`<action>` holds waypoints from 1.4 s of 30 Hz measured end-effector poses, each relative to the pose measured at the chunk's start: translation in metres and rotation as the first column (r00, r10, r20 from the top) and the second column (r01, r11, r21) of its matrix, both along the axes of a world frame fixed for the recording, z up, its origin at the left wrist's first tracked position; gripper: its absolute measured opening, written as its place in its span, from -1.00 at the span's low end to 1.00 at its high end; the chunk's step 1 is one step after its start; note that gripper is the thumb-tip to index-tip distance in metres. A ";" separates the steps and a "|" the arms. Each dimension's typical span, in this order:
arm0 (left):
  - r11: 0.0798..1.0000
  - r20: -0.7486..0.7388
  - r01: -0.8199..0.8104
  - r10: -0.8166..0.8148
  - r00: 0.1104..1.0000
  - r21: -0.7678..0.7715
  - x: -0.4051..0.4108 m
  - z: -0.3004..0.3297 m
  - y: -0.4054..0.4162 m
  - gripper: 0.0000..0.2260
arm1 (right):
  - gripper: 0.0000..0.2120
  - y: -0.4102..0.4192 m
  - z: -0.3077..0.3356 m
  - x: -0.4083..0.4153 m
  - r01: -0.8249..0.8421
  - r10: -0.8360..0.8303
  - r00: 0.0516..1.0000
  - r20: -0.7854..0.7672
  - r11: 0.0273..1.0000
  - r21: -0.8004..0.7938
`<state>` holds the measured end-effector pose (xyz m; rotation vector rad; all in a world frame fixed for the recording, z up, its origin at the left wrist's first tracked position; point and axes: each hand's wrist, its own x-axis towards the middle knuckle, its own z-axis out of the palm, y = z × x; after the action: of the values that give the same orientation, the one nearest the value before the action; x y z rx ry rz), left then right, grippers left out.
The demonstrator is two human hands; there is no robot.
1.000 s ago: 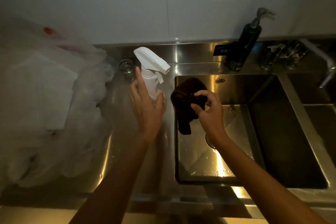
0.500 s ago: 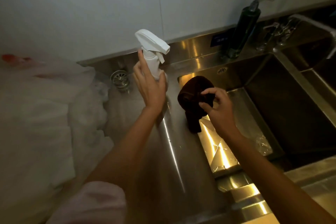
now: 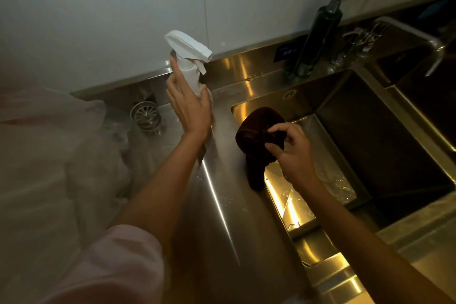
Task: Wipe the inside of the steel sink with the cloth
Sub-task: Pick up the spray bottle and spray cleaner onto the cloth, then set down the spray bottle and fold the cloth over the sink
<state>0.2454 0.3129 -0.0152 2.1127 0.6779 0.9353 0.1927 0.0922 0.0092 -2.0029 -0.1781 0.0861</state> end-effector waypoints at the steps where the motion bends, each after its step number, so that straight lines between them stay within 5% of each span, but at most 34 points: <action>1: 1.000 -0.001 -0.009 0.009 1.000 0.006 0.002 0.000 0.001 -0.24 | -0.72 0.000 0.000 0.000 0.002 -0.002 1.000 -0.005 1.000 -0.002; 22: 0.994 -0.113 -0.051 0.061 0.992 0.095 -0.039 0.004 -0.017 -0.22 | -0.73 -0.015 0.012 -0.023 0.056 -0.055 0.997 -0.045 0.998 0.025; 33: 0.902 -0.254 0.374 -0.318 0.913 0.217 -0.139 0.040 -0.105 -0.32 | -0.60 -0.068 0.052 -0.058 0.084 -0.084 0.996 -0.002 0.988 0.132; 42: 0.641 -0.231 0.751 -0.763 0.603 -0.157 -0.163 0.099 -0.173 -0.39 | -0.65 -0.136 0.077 -0.076 0.050 -0.059 0.998 0.034 0.972 0.229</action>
<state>0.0823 0.1397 0.0840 2.1875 -0.1315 0.1305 0.1163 -0.0441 0.0859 -1.7793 -0.1517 -0.0098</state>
